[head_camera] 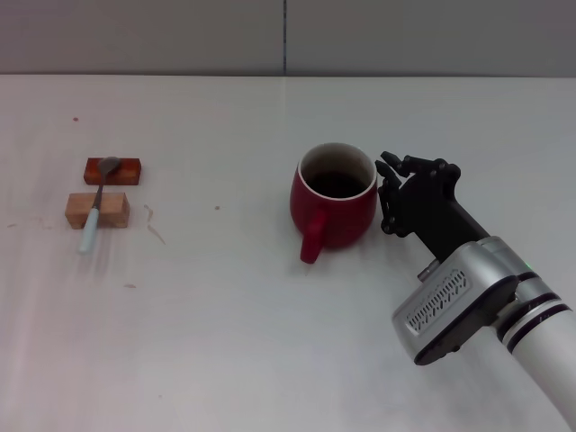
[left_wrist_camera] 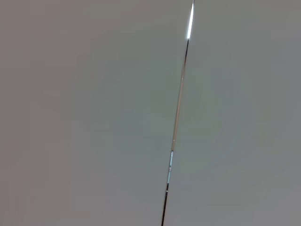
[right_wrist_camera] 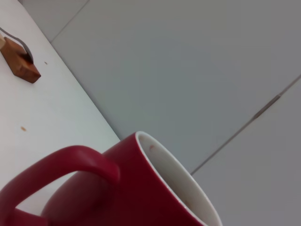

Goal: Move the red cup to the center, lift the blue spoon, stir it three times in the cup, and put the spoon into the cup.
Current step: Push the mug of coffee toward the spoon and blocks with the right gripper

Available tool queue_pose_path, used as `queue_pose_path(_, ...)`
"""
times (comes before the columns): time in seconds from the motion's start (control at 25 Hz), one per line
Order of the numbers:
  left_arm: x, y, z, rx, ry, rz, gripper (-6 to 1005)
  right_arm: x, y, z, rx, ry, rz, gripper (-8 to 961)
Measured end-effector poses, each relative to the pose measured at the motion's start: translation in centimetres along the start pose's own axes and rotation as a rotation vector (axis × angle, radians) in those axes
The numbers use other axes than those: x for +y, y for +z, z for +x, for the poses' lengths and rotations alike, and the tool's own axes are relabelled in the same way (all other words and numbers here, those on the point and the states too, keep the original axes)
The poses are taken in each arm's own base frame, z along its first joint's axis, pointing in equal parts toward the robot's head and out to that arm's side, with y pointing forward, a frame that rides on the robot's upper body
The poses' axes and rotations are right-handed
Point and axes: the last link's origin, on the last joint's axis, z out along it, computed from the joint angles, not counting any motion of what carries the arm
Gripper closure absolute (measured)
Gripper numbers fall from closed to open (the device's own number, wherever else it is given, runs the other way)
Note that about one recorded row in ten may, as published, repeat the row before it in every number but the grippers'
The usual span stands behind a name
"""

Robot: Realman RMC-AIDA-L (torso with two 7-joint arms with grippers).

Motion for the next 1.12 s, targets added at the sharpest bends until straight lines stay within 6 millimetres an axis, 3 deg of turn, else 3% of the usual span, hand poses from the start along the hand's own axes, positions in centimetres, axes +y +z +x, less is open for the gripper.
queue_pose_path(0.84,-0.7,-1.2,-0.4,-0.016,0.001,0.017,194,1.1,1.4,-2.6,-0.088,0.040,-0.089,866)
queue_pose_path(1.12,-0.8,-1.5,-0.6,-0.023,0.000,0.022,195,0.6,1.0,-2.3,-0.088,0.053,-0.053,867)
